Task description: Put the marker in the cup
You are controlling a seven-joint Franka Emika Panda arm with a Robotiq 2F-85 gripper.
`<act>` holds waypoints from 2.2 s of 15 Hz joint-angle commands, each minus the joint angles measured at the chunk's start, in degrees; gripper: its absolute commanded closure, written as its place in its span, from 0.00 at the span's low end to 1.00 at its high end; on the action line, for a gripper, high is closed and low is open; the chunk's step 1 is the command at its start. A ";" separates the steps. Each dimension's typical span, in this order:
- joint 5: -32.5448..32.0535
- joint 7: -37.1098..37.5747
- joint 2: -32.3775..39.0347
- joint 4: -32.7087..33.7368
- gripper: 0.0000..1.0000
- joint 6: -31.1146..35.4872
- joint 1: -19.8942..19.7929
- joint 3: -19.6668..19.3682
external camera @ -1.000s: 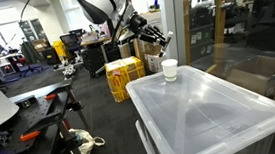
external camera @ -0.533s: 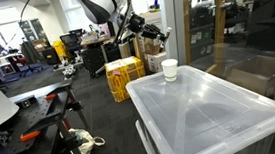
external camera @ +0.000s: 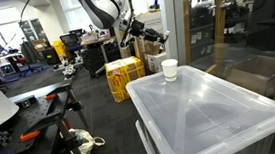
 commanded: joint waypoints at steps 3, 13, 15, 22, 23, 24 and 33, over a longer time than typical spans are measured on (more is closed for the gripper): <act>-0.14 0.01 5.06 5.56 0.95 -2.87 -0.14 1.37; 0.85 -1.92 11.69 13.05 0.95 -5.28 0.85 1.70; 1.29 -2.62 13.04 14.40 0.95 -6.10 1.12 1.71; 3.46 -7.16 17.54 19.48 0.95 -6.96 1.65 1.63; 3.79 -7.75 18.13 20.17 0.95 -6.86 1.66 1.60; 4.13 -8.42 18.69 20.89 0.95 -6.75 1.66 1.57; 7.26 -13.73 22.78 26.34 0.95 -5.97 2.15 1.24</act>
